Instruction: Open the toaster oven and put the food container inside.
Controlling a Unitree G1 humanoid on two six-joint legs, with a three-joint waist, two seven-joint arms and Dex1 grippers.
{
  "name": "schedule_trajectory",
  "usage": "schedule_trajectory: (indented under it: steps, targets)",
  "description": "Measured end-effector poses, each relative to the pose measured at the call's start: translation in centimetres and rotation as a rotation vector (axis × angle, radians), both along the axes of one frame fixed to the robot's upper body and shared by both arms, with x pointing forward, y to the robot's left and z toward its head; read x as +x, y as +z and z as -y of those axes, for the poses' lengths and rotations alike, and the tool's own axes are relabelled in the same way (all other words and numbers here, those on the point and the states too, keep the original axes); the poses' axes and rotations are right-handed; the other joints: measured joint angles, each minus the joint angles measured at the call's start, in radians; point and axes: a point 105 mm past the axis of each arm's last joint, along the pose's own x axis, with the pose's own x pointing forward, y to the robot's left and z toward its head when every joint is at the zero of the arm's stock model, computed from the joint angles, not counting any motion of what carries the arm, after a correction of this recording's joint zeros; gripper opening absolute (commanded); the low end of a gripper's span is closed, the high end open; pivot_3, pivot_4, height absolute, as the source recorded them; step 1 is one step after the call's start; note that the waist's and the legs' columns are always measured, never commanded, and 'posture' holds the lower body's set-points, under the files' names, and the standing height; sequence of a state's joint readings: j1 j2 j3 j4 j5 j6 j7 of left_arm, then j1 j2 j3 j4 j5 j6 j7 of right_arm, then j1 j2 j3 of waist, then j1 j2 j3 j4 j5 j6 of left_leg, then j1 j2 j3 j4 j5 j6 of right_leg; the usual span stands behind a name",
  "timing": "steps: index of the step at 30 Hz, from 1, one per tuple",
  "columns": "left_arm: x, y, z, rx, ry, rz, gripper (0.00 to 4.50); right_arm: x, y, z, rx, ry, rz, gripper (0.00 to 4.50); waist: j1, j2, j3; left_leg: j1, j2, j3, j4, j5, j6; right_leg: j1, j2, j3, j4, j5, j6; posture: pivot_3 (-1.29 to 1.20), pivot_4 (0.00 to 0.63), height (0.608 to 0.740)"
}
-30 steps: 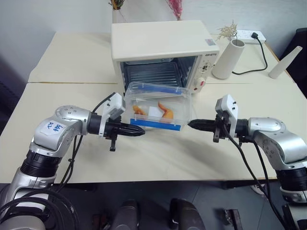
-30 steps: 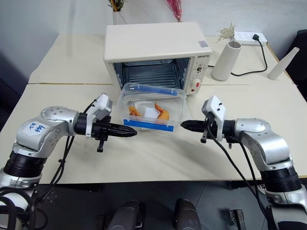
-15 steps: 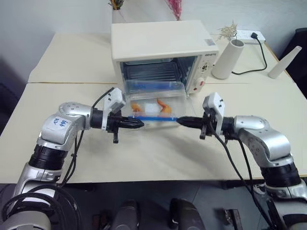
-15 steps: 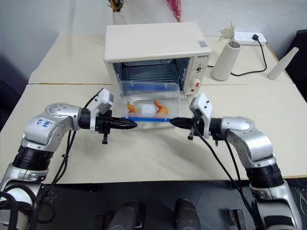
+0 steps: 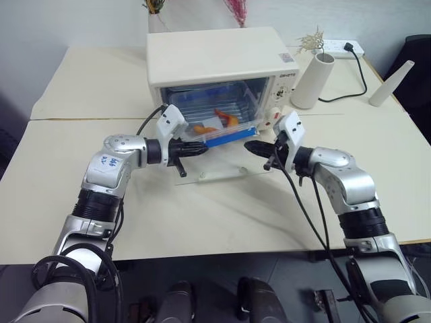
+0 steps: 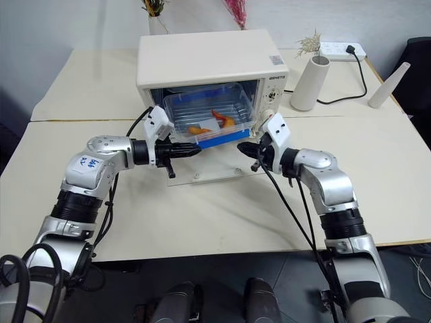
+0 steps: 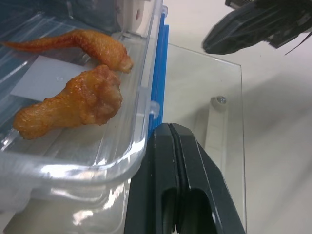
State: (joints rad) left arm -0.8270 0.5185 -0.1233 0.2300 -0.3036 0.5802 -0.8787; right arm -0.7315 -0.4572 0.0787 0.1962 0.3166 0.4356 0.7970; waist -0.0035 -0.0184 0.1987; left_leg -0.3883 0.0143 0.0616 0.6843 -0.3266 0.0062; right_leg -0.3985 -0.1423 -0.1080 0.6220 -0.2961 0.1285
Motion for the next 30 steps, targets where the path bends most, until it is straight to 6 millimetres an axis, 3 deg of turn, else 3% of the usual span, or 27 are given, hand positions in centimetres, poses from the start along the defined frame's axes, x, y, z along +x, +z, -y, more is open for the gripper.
schedule_trajectory:
  steps: [5, 11, 19, 25, 29, 30]
  targets:
    - [0.8, 0.6, -0.2, -0.021, 0.06, 0.041, 0.0, 1.6, 0.6, -0.5, 0.031, -0.061, 0.037, 0.04, -0.001, 0.0, 0.0, 0.0, 0.0, 0.0, 0.0, 0.0, 0.0, 0.0, 0.0, 0.0, 0.0, 0.0, 0.0, 0.0, 0.15, 0.74]
    - [3.4, 2.8, -0.3, -0.088, 0.22, 0.134, 0.0, 3.8, 1.2, -1.6, 0.064, -0.128, 0.075, 0.04, -0.001, 0.0, 0.0, 0.0, 0.0, 0.0, 0.0, 0.0, 0.0, 0.0, 0.0, 0.0, 0.0, 0.0, 0.0, 0.0, 0.15, 0.74]
    - [4.6, 2.8, 0.1, -0.133, 0.301, 0.143, 0.0, 5.5, 2.2, -1.3, 0.105, -0.21, 0.122, 0.04, -0.008, 0.0, 0.0, 0.0, 0.0, -0.001, 0.0, 0.001, -0.001, 0.0, 0.0, 0.0, 0.001, 0.0, 0.0, 0.0, 0.15, 0.74]
    - [1.5, 3.5, -1.0, -0.147, 0.187, 0.108, 0.0, 3.4, 2.7, -0.5, 0.086, -0.142, 0.143, 0.04, -0.023, 0.0, 0.0, 0.0, 0.0, -0.002, -0.002, 0.0, -0.001, -0.001, -0.001, -0.001, 0.001, 0.0, 0.0, 0.0, 0.15, 0.74]
    - [-2.2, 4.5, -2.7, -0.129, 0.069, 0.078, 0.0, 0.1, 2.7, 0.9, 0.07, -0.085, 0.115, 0.04, -0.023, 0.001, 0.001, 0.0, 0.0, -0.004, -0.003, 0.0, -0.001, -0.001, -0.001, -0.001, 0.001, 0.0, 0.0, 0.0, 0.15, 0.74]
    - [-3.2, 4.7, -3.3, -0.118, 0.049, 0.074, 0.18, -1.0, 2.7, 1.4, 0.067, -0.07, 0.104, 0.01, -0.023, 0.002, 0.001, 0.0, 0.0, -0.005, -0.003, 0.0, -0.001, -0.001, -0.001, 0.0, 0.0, 0.0, 0.0, 0.0, 0.15, 0.74]
